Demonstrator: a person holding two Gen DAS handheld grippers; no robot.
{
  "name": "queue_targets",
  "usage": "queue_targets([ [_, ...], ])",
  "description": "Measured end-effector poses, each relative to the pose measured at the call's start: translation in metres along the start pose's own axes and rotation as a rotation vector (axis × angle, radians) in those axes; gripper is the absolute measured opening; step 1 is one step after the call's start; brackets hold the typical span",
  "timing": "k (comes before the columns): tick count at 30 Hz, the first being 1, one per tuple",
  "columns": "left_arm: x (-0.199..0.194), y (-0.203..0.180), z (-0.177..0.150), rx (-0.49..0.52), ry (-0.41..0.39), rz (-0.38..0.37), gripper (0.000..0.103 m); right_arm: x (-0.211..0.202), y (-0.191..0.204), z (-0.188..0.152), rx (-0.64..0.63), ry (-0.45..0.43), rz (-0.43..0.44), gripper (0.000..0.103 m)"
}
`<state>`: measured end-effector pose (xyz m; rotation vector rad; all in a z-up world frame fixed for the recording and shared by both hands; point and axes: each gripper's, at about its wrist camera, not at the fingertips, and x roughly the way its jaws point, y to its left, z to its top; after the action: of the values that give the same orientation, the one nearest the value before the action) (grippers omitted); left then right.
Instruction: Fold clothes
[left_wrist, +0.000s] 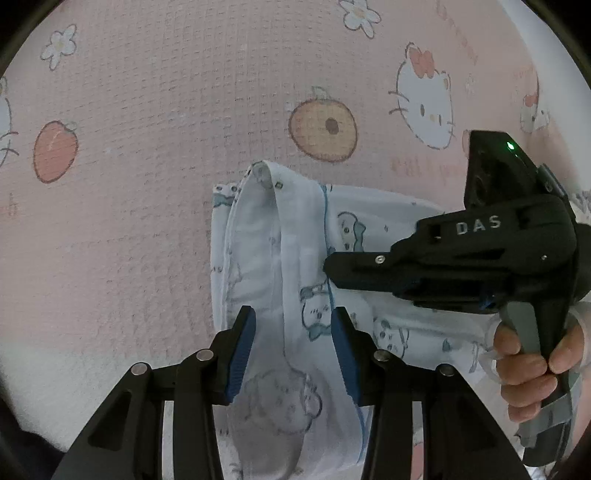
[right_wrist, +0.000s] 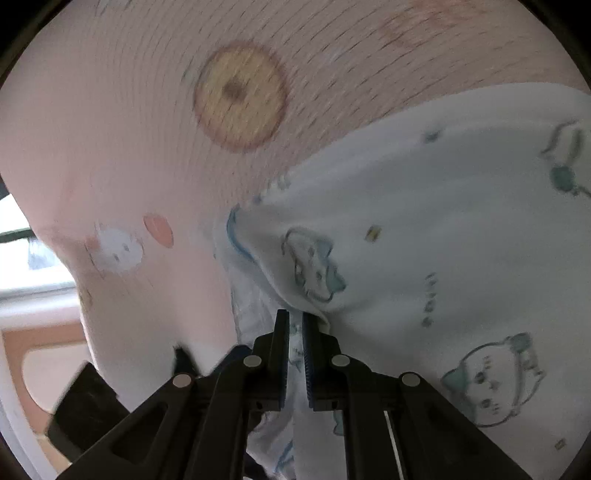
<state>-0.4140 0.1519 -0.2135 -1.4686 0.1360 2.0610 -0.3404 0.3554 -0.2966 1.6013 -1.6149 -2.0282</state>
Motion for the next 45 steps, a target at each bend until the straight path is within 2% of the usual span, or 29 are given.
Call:
queue_targets([
  [2, 0.002, 0.0, 0.003, -0.009, -0.003, -0.018, 0.039, -0.002, 0.001, 0.002, -0.026, -0.006, -0.017, 0.009],
  [4, 0.008, 0.0, 0.006, -0.013, 0.001, -0.023, 0.039, 0.0, 0.002, 0.003, -0.04, -0.006, -0.007, 0.015],
  [6, 0.013, -0.001, 0.008, -0.013, 0.007, -0.023, 0.039, 0.004, 0.007, 0.004, -0.051, -0.002, 0.012, 0.026],
  [11, 0.02, -0.002, 0.011, -0.006, -0.005, -0.021, 0.039, 0.008, 0.021, 0.007, -0.127, -0.005, 0.013, 0.041],
  [14, 0.035, -0.007, 0.024, 0.003, -0.001, -0.041, 0.039, 0.01, 0.02, 0.009, -0.109, -0.002, 0.019, 0.041],
  [19, 0.035, -0.008, 0.026, 0.023, 0.006, -0.055, 0.037, 0.008, 0.003, 0.01, -0.008, 0.011, 0.107, 0.042],
  [21, 0.036, -0.008, 0.026, 0.02, 0.005, -0.072, 0.031, 0.007, -0.006, 0.011, 0.043, 0.017, 0.147, 0.042],
  [23, 0.036, -0.011, 0.026, 0.024, 0.01, -0.109, 0.011, 0.006, -0.008, 0.012, 0.056, 0.017, 0.155, 0.042],
  [25, 0.035, -0.015, 0.026, 0.035, 0.01, -0.123, 0.007, 0.005, -0.007, 0.012, 0.041, 0.016, 0.147, 0.044],
  [27, 0.035, -0.018, 0.026, 0.058, 0.006, -0.112, 0.007, 0.004, -0.003, 0.011, 0.02, 0.013, 0.144, 0.052],
  [31, 0.036, -0.018, 0.027, 0.048, 0.006, -0.112, 0.006, 0.003, 0.005, 0.008, -0.023, 0.002, 0.117, 0.051],
  [32, 0.033, -0.016, 0.026, 0.046, 0.005, -0.108, 0.005, 0.003, 0.005, 0.007, -0.024, 0.001, 0.109, 0.043],
  [33, 0.032, -0.015, 0.025, 0.045, 0.004, -0.105, 0.005, 0.003, 0.005, 0.007, -0.021, -0.001, 0.101, 0.029],
  [35, 0.032, -0.016, 0.023, 0.044, 0.002, -0.101, 0.005, 0.003, 0.004, 0.006, -0.017, -0.003, 0.085, 0.018],
  [37, 0.031, -0.016, 0.023, 0.04, -0.003, -0.098, 0.005, 0.002, 0.004, 0.005, -0.013, -0.006, 0.069, 0.017],
  [39, 0.013, -0.007, 0.015, 0.041, -0.011, -0.09, 0.004, 0.002, 0.003, 0.005, -0.008, -0.008, 0.053, 0.016],
  [45, -0.018, 0.005, 0.021, 0.061, -0.058, -0.064, 0.004, 0.0, 0.017, 0.002, 0.005, -0.01, 0.165, 0.016],
])
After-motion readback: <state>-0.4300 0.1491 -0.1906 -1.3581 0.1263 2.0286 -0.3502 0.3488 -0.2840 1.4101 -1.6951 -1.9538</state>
